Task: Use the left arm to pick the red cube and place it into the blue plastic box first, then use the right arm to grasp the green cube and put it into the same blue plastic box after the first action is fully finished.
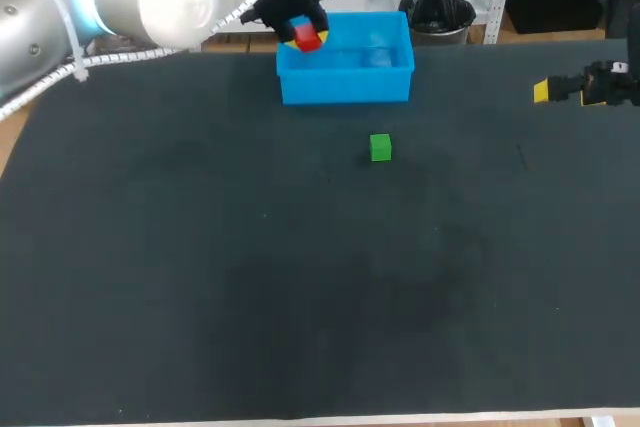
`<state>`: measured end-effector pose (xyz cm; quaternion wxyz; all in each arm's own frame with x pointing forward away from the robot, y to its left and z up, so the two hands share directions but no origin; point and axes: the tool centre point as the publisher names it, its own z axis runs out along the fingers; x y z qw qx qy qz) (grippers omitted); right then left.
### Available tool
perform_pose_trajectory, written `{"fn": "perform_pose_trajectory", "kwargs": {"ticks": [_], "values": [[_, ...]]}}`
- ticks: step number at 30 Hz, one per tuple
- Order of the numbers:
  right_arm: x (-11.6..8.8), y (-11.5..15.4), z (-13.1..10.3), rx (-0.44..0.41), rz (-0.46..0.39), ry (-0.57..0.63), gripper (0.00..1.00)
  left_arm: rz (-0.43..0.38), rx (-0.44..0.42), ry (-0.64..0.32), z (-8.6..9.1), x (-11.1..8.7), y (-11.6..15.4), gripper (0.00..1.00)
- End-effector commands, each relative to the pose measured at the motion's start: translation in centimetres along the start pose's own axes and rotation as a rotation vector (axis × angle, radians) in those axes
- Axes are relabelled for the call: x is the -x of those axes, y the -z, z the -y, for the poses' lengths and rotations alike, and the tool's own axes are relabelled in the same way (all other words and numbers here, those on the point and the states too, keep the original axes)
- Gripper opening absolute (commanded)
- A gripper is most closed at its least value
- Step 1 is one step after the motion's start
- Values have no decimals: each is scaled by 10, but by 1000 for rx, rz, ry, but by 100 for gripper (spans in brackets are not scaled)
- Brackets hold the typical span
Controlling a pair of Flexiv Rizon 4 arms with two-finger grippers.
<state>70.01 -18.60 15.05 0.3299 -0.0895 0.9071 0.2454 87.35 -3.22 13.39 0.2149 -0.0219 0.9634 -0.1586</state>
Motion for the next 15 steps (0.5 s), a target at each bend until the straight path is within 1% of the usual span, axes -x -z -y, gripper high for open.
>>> {"fn": "perform_pose_trajectory", "kwargs": {"ticks": [1,7,10,15], "values": [[0,-1,0,0,1,0,100,1,-40,6,0,18,-15,0],[0,-1,0,0,1,0,100,38,-93,37,-4,38,-24,0],[0,-1,0,0,1,0,100,44,-108,43,-6,44,-32,0],[0,-1,0,0,1,0,100,37,-135,66,-11,49,-50,0]]}}
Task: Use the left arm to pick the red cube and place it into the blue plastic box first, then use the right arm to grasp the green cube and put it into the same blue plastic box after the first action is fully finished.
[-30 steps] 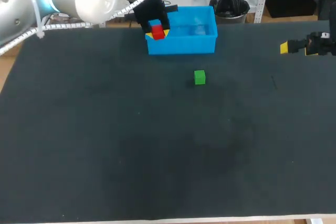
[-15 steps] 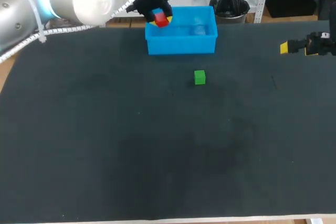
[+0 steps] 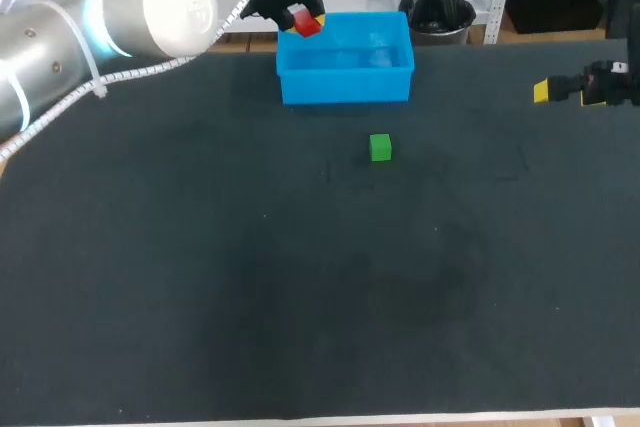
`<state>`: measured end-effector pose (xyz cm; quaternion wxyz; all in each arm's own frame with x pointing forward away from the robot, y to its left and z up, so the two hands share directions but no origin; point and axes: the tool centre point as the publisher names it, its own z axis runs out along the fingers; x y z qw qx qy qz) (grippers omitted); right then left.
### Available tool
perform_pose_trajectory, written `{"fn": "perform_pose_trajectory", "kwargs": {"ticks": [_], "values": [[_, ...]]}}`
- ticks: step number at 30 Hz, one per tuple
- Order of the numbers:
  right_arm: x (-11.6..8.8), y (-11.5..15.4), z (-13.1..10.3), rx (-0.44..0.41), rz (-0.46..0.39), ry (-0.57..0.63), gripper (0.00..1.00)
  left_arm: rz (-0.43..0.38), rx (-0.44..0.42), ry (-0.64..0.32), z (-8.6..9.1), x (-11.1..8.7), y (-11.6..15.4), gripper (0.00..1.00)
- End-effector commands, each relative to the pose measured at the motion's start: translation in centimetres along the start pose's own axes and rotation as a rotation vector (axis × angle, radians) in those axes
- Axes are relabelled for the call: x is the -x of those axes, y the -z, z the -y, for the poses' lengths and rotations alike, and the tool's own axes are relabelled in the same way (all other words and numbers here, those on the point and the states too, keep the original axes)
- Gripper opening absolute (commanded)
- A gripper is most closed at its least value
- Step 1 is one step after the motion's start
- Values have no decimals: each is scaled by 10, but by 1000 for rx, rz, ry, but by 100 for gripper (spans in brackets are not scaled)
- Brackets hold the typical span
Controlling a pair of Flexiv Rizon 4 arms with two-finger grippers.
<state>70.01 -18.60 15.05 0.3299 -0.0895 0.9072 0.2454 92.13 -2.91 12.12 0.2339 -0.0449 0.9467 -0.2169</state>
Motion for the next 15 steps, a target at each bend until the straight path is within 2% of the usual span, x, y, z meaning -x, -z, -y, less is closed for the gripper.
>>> {"fn": "perform_pose_trajectory", "kwargs": {"ticks": [1,15], "values": [[0,-1,0,1,1,0,100,-16,-34,10,-6,10,-24,0],[0,-1,0,1,1,0,100,-41,-111,103,-22,16,-59,0]]}}
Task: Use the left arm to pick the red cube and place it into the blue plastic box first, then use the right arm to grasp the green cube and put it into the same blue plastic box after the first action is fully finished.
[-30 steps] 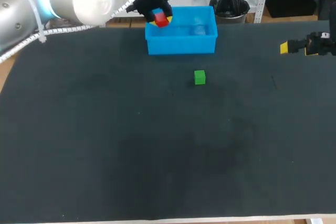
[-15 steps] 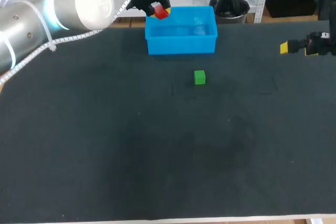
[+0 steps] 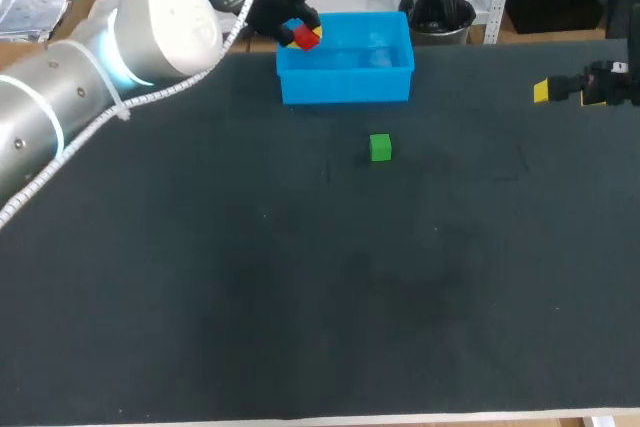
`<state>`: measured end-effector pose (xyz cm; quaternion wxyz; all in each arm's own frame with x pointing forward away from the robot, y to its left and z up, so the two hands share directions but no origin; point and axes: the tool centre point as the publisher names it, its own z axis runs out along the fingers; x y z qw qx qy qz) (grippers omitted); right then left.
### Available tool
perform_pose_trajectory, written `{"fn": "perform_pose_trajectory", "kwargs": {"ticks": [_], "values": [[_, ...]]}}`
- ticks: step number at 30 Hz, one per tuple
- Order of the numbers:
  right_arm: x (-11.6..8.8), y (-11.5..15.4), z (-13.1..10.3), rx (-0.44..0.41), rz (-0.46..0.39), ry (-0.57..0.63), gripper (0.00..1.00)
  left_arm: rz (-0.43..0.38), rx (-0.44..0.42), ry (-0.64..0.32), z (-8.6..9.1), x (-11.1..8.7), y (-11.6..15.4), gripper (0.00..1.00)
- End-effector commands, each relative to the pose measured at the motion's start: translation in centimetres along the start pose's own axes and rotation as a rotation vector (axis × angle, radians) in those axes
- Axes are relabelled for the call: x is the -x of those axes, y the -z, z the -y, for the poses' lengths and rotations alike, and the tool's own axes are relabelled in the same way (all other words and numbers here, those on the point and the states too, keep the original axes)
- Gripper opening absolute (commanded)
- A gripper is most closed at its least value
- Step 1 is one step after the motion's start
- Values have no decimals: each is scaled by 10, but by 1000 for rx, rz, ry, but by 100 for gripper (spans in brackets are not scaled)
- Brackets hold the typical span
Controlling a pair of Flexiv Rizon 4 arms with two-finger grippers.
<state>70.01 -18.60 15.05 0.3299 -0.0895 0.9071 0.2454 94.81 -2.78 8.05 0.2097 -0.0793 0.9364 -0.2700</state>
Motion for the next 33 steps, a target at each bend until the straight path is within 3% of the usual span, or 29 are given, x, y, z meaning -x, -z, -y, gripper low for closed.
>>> {"fn": "perform_pose_trajectory", "kwargs": {"ticks": [1,5,6,7,8,17,33], "values": [[0,-1,0,0,1,0,100,-13,-29,7,-4,11,-16,0],[0,-1,0,0,1,0,100,-15,-31,7,-4,11,-20,0],[0,-1,0,0,1,0,100,-16,-31,8,-3,11,-20,25],[0,-1,0,0,1,0,100,-16,-29,10,-3,10,-21,79],[0,-1,0,0,1,0,100,-17,-29,11,-3,10,-21,100],[0,-1,0,0,1,0,100,5,-39,-25,5,5,-4,100],[0,-1,0,0,1,0,100,97,-82,-117,20,-21,62,100]]}}
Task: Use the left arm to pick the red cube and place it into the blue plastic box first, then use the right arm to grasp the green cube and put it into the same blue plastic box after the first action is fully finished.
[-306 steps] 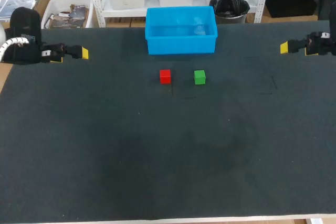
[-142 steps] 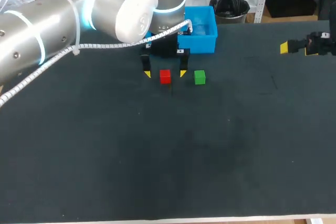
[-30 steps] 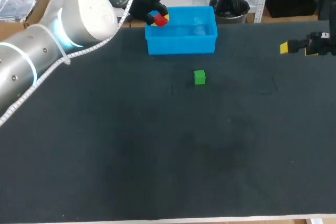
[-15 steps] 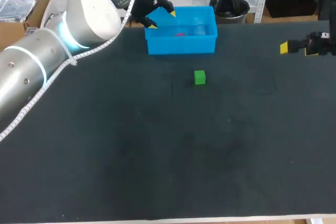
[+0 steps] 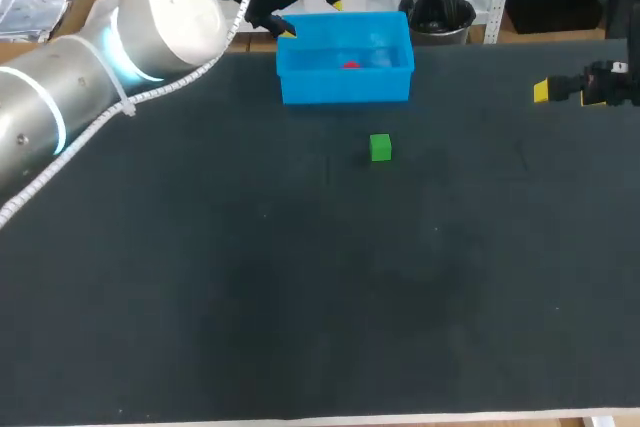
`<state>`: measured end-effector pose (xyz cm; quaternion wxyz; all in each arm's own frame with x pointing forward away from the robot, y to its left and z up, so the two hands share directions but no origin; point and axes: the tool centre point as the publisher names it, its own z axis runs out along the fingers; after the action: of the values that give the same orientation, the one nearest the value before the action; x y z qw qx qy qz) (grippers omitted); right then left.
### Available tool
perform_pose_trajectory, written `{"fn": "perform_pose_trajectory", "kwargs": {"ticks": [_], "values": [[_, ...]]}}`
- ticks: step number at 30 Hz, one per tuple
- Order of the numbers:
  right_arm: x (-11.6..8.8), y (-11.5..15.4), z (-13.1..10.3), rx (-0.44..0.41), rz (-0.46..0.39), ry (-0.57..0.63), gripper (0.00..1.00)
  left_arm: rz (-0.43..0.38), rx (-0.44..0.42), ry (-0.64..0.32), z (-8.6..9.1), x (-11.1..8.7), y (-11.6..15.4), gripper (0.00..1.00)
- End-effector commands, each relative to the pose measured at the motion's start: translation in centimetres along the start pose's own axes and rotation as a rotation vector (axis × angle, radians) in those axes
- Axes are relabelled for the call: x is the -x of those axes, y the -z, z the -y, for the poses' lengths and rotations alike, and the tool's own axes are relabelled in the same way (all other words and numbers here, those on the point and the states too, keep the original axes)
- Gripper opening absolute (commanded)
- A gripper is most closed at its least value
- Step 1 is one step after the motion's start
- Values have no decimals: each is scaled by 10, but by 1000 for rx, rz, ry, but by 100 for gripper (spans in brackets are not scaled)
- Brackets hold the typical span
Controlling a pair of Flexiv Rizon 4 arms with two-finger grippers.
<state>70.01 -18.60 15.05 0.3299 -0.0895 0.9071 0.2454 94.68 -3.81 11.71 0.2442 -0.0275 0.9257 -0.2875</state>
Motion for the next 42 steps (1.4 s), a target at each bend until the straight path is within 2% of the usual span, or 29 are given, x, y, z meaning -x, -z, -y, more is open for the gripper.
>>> {"fn": "perform_pose_trajectory", "kwargs": {"ticks": [1,10,13,21,34,42], "values": [[0,-1,0,0,1,0,100,64,-12,-26,-2,-31,43,100],[0,-1,0,0,1,0,100,65,20,-160,-4,-66,67,100],[0,-1,0,0,1,0,100,66,20,-178,-6,-77,75,100],[0,-1,0,0,1,0,100,76,9,-249,-19,-93,98,100],[0,-1,0,0,1,0,100,-21,-6,-468,-42,-120,121,100],[0,-1,0,0,1,0,100,-102,-33,-660,-48,-136,135,100]]}}
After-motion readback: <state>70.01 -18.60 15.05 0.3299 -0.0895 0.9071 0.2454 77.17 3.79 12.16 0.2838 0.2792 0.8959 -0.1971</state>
